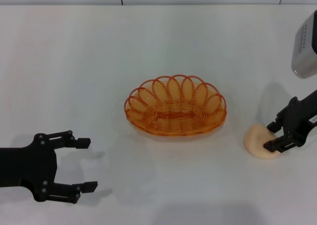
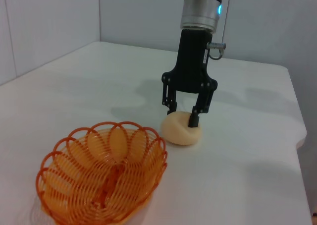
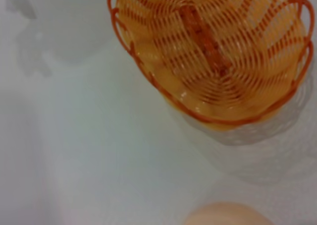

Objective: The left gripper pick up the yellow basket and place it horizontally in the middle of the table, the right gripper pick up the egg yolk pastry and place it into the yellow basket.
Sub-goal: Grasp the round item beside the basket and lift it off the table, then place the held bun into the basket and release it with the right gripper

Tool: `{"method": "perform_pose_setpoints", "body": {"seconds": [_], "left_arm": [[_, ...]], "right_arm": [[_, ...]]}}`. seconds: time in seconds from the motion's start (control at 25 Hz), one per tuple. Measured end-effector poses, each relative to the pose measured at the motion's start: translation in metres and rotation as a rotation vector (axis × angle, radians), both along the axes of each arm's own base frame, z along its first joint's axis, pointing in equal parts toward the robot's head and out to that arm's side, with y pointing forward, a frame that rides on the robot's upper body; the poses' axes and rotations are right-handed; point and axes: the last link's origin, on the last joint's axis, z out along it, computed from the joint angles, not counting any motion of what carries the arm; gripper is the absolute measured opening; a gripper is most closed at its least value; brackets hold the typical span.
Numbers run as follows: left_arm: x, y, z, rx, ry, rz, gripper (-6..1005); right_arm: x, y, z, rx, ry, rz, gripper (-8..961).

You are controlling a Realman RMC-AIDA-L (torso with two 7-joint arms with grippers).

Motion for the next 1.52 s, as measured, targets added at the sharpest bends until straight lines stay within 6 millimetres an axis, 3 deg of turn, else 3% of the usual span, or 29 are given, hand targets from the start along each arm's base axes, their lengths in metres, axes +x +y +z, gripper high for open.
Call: {"method": "perform_pose_setpoints", "body": {"seconds": [0.16, 0.4, 0.64, 0.8, 1.0, 1.24, 1.52], "left_arm": [[0.003, 0.001, 0.001, 0.000, -0.009, -0.012, 890], [0.005, 0.000, 0.003, -0.005, -0.013, -0.023, 890], [0.007, 0.002, 0.003, -0.005, -0.013, -0.029, 889], [0.007, 0.002, 0.003, -0.005, -0.013, -0.030, 889], [0.009, 0.005, 0.003, -0.004, -0.014, -0.038, 890], [0.012, 0.011, 0.004, 0.000, -0.014, -0.034, 890], [0.010, 0.012, 0.007, 0.007, -0.004, -0.024, 890]], "right_arm": [[0.004, -0.002, 0.000, -0.008, 0.002, 0.001, 441], [0.003, -0.002, 0.001, -0.010, 0.018, 0.004, 324], [-0.008, 0.001, 0.016, 0.008, 0.066, 0.032, 233], [-0.024, 0.005, 0.029, 0.035, 0.076, 0.082, 196], [-0.064, 0.013, 0.035, 0.050, 0.137, 0.199, 158], [-0.100, 0.019, 0.011, 0.001, 0.249, 0.282, 112], [-0.103, 0.026, -0.032, 0.032, 0.255, 0.310, 88]]}}
